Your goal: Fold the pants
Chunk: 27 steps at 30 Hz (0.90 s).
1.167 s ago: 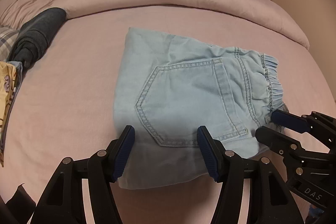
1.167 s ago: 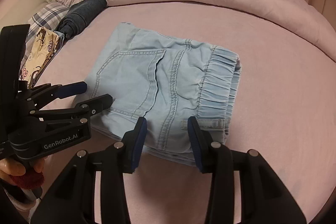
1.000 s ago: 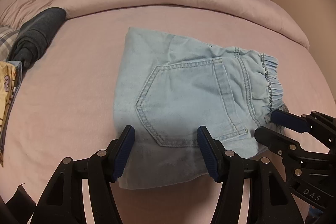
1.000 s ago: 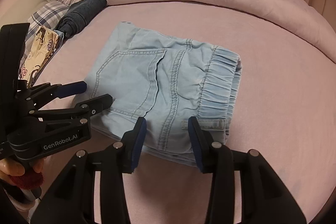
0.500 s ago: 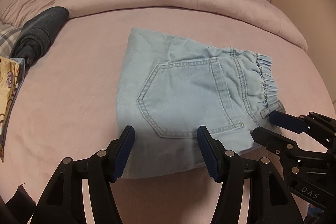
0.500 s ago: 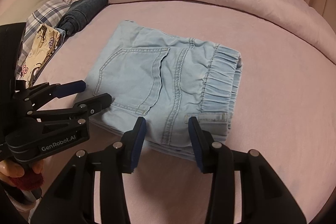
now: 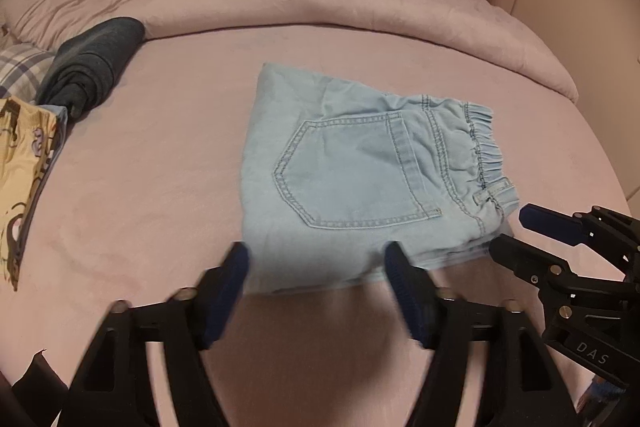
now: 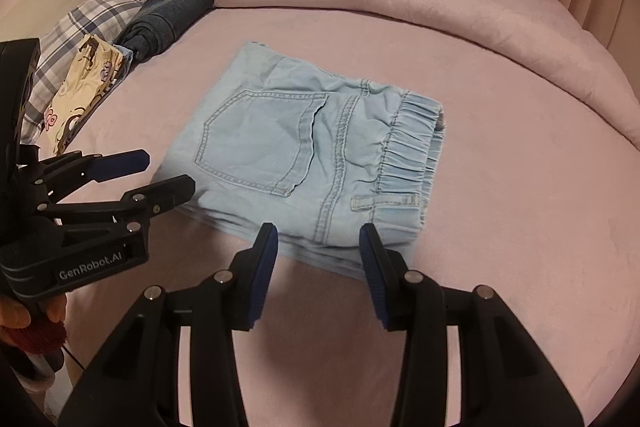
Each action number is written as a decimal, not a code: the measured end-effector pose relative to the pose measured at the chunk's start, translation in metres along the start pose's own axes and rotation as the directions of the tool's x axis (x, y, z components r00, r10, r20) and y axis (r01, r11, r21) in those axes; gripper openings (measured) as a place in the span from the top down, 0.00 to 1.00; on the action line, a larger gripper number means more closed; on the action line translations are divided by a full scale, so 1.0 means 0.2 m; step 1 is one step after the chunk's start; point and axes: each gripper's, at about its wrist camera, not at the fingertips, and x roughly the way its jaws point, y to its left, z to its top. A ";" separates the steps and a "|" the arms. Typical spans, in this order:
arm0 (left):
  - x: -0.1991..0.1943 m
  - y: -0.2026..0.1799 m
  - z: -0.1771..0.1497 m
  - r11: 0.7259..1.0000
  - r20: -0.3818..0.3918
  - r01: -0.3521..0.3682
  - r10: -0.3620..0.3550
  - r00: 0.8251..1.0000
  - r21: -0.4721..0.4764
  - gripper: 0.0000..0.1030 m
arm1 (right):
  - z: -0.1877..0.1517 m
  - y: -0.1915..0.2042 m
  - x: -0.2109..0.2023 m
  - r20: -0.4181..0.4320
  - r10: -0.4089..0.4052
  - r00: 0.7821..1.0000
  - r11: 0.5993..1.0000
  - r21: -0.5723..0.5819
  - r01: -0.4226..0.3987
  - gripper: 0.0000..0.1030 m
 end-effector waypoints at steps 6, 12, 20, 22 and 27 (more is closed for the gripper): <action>-0.09 0.00 -0.01 1.000 0.028 0.010 -0.010 1.000 -0.011 0.24 | -0.01 0.01 -0.07 0.018 -0.010 1.000 1.000 -0.007 0.011 0.55; -0.19 -0.01 -0.02 1.000 0.048 0.000 0.001 0.999 -0.017 0.24 | -0.03 0.03 -0.16 0.047 -0.015 0.999 1.000 -0.025 0.016 0.52; -0.29 -0.02 -0.03 0.999 0.072 -0.014 0.017 0.997 -0.039 0.12 | -0.04 0.01 -0.28 0.090 -0.020 0.996 1.000 -0.002 0.021 0.39; -0.32 -0.03 -0.03 0.999 0.073 -0.018 0.021 0.997 -0.043 0.12 | -0.04 0.00 -0.31 0.097 -0.025 0.995 1.000 0.006 0.024 0.32; -0.38 -0.02 -0.02 0.998 0.076 -0.055 0.058 0.995 -0.041 0.11 | -0.04 -0.01 -0.39 0.122 -0.025 0.992 1.000 0.004 0.024 0.25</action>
